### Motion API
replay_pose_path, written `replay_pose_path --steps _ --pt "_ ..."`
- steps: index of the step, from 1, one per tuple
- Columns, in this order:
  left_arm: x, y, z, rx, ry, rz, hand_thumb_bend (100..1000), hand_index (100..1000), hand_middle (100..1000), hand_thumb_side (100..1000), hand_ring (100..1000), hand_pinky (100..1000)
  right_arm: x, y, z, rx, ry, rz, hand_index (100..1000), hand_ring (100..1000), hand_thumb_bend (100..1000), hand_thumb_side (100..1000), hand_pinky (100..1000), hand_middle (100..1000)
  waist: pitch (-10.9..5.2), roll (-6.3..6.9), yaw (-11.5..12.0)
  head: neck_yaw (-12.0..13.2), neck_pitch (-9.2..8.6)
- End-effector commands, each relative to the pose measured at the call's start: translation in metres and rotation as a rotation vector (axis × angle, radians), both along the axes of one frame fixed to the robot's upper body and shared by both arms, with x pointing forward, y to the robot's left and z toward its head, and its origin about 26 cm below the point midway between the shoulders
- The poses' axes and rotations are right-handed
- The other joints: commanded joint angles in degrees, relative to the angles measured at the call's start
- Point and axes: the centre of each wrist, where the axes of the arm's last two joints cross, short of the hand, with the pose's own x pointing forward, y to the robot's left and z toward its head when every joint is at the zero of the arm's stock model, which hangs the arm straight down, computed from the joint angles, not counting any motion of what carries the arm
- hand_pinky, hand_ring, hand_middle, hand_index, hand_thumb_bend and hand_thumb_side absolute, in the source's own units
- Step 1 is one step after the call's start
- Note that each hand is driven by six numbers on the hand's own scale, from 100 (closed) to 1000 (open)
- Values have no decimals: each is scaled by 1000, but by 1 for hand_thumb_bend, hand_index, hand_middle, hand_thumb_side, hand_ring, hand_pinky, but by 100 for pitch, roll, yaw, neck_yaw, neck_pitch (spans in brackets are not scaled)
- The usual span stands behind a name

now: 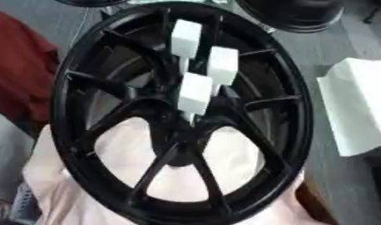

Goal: Pull the pin out of the wheel hub.

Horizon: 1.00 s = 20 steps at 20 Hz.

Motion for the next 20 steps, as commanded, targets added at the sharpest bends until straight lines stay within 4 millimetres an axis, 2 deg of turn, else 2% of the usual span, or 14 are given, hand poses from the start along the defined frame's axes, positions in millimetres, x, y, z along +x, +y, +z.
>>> replay_pose_path --steps 1,6,13,20 --pt "-3 -1 11 11 -45 -10 100 814 571 750 623 644 -1 5 5 -128 6 -7 823 834 100 258 821 781 -56 0 51 -80 -109" --pt "-3 -2 14 14 -54 -14 100 815 571 754 623 644 3 8 -7 -336 24 7 811 830 100 169 826 773 27 -68 174 -163 -248" --pt "-3 -4 17 14 -62 -25 100 816 571 756 622 644 7 12 -23 -595 30 85 806 830 100 210 832 770 110 -100 283 -279 -386" --pt "-3 -5 17 10 -60 -32 100 816 570 759 622 644 11 15 -41 -692 38 147 814 838 100 244 832 780 144 -92 330 -352 -431"
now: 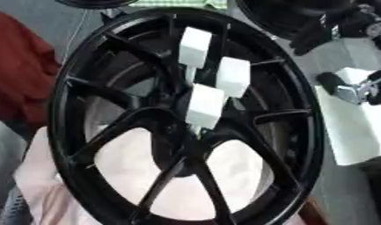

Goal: Pull the pin out of the wheel hub.

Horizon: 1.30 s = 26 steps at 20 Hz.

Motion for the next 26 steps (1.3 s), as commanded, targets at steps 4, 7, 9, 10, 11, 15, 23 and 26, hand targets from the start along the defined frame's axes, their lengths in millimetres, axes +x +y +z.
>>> replay_pose_path --steps 4,7,9,10,11,15,23,26 --pt "-4 -2 8 12 -27 -18 100 816 570 760 622 644 -1 4 4 -40 -18 31 828 847 100 246 832 790 -96 37 12 -59 -85" --pt "-4 -2 7 10 -24 -18 100 816 570 763 622 644 0 5 5 -26 -16 36 836 852 100 237 832 796 -89 35 27 -79 -92" --pt "-4 -2 7 9 -23 -18 100 816 569 763 622 644 0 6 6 -17 -17 34 844 855 100 223 831 800 -79 33 41 -91 -99" --pt "-4 -2 7 9 -23 -18 100 817 569 764 622 643 0 7 6 -14 -19 33 849 857 100 215 831 803 -74 32 49 -94 -101" --pt "-4 -2 7 10 -23 -19 100 817 569 764 622 643 0 7 7 -10 -22 31 852 858 100 211 831 804 -69 32 57 -100 -102" --pt "-4 -2 7 11 -21 -22 100 817 569 765 622 644 0 9 9 6 -28 27 872 862 100 213 830 812 -49 29 81 -129 -124" --pt "-4 -3 7 12 -17 -27 100 817 568 767 621 644 1 12 13 24 -59 -14 893 866 100 425 819 815 -57 12 102 -156 -115" --pt "-4 -4 7 13 -16 -28 100 817 568 766 621 644 1 13 13 33 -68 -31 898 867 100 525 817 812 -62 5 114 -163 -115"
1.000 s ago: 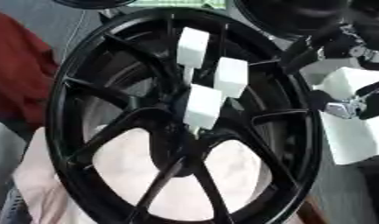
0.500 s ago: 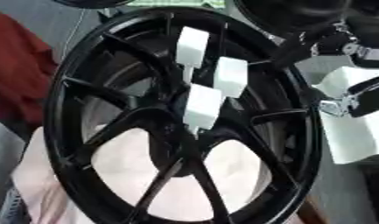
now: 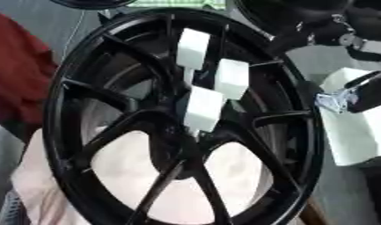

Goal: Pull the pin out of the wheel hub.

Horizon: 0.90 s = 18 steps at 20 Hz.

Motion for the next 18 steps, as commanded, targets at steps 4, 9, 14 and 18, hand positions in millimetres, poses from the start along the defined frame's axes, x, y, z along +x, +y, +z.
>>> replay_pose_path --steps 4,9,14,18 --pt "-4 -2 7 4 -23 -14 100 816 568 770 621 644 -1 3 6 24 -46 -58 890 857 100 630 807 803 -116 16 16 -17 -21" --pt "-4 -4 7 5 -21 -22 100 816 568 769 621 644 1 8 0 39 -56 -95 895 864 100 654 808 808 -121 8 63 -41 29" --pt "-4 -5 6 3 -21 -28 100 816 567 769 621 644 3 12 -9 50 -5 -137 905 890 100 611 828 827 -148 -15 98 -61 53" --pt "-4 -5 5 1 -18 -29 102 816 567 769 621 645 4 15 -14 67 69 -171 916 914 100 582 838 847 -172 -40 120 -88 52"
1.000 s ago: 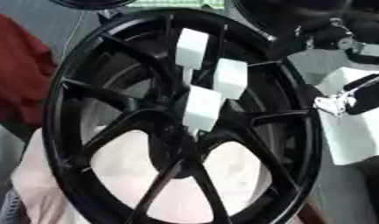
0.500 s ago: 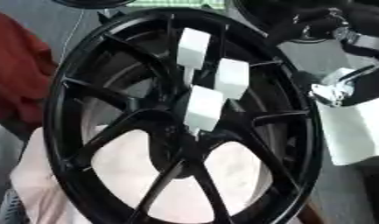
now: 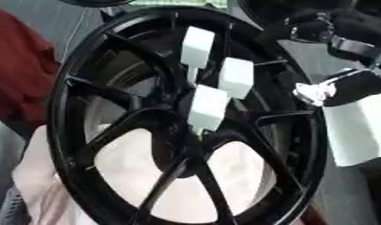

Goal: Pull the pin out of the wheel hub.

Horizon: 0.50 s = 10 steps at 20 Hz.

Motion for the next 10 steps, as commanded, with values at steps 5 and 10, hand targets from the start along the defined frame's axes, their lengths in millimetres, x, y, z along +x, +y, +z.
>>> replay_pose_path --steps 5,10 --pt "-4 -2 7 6 -28 -17 102 816 566 768 620 645 -1 5 9 9 77 -27 939 939 100 562 855 868 -186 11 18 -47 -29" --pt "-4 -3 6 5 -26 -23 103 816 565 769 620 645 -1 8 18 35 95 -29 953 950 100 438 860 879 -196 14 22 -56 -57"
